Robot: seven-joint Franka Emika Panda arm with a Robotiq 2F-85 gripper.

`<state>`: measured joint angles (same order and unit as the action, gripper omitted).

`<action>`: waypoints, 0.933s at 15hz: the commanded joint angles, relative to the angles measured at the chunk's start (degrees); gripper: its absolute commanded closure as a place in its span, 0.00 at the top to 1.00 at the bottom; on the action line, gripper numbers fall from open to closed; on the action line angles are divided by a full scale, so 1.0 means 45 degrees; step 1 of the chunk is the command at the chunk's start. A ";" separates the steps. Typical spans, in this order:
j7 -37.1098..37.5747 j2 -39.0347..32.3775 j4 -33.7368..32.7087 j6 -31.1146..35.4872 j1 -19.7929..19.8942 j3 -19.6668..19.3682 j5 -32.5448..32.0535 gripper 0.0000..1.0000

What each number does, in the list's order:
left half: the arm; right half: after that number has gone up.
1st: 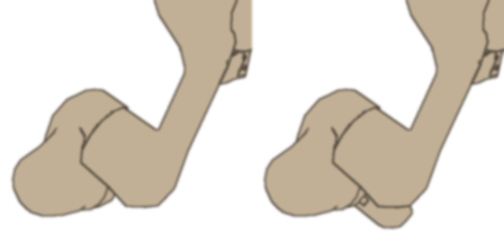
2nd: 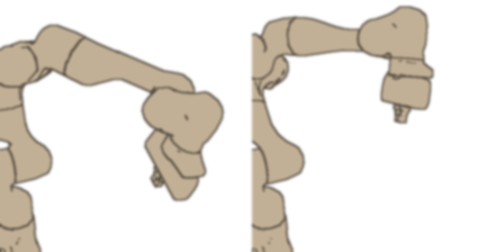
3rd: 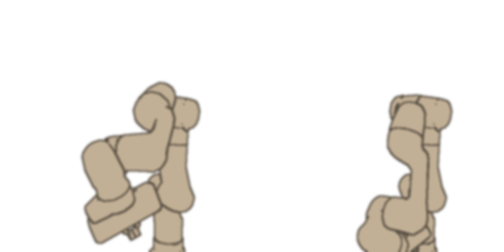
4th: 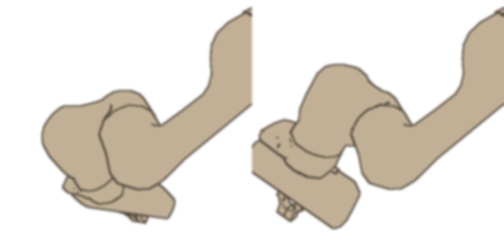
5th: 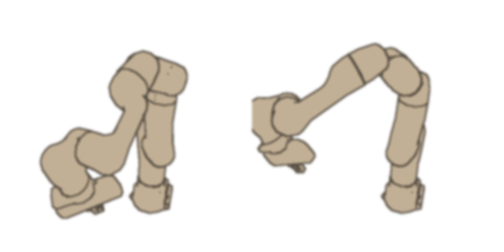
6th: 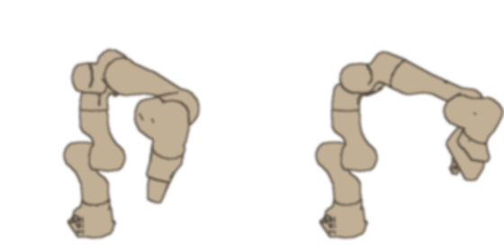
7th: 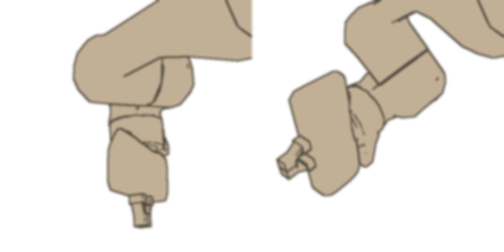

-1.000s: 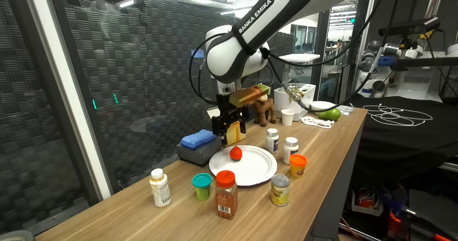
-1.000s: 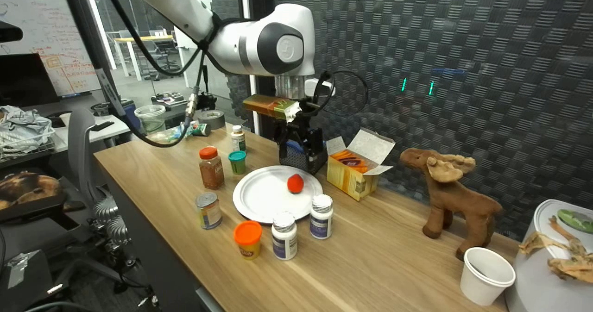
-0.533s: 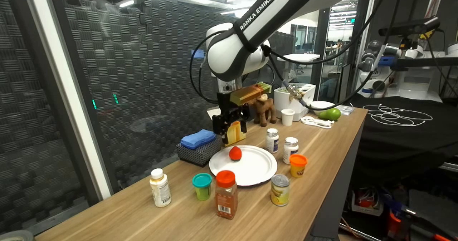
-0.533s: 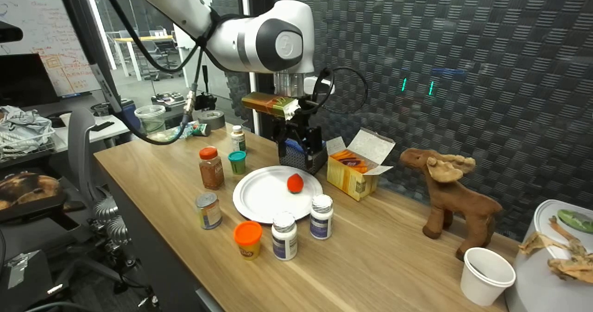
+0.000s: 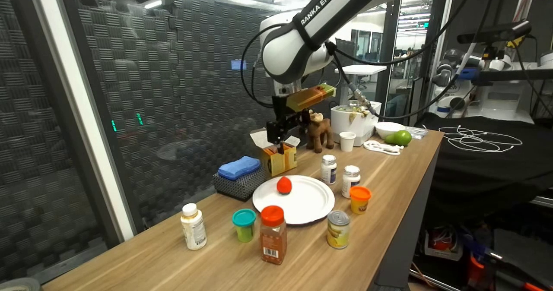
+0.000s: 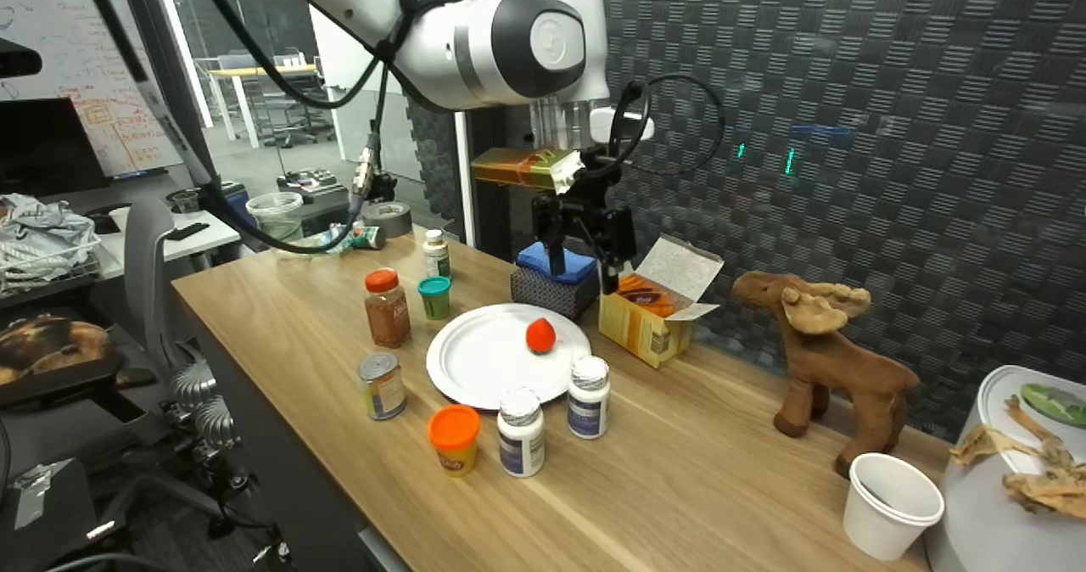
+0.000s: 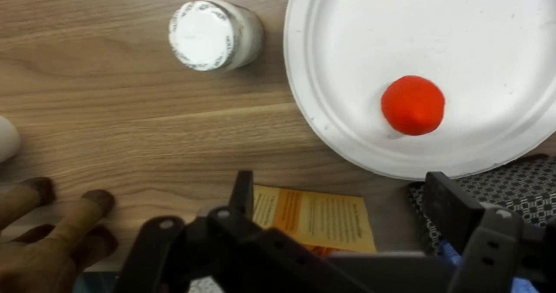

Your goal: Put the orange object and the bottles on the plate

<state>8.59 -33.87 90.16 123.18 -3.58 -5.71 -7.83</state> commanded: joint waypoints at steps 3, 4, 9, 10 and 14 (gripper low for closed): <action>-0.0241 0.0545 0.0155 0.0017 0.0754 -0.0189 -0.0131 1.00; -0.0296 0.0400 0.0065 0.0002 0.0922 -0.0188 -0.0059 1.00; -0.0393 -0.0125 0.0098 -0.0103 0.1539 -0.0118 0.0279 1.00; -0.0436 -0.0143 0.0202 -0.0108 0.1607 -0.0112 0.0295 1.00; -0.0546 -0.0057 0.0752 -0.0028 0.1750 -0.0105 0.0272 1.00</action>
<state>7.62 -35.50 91.55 122.92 3.74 -6.54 -7.52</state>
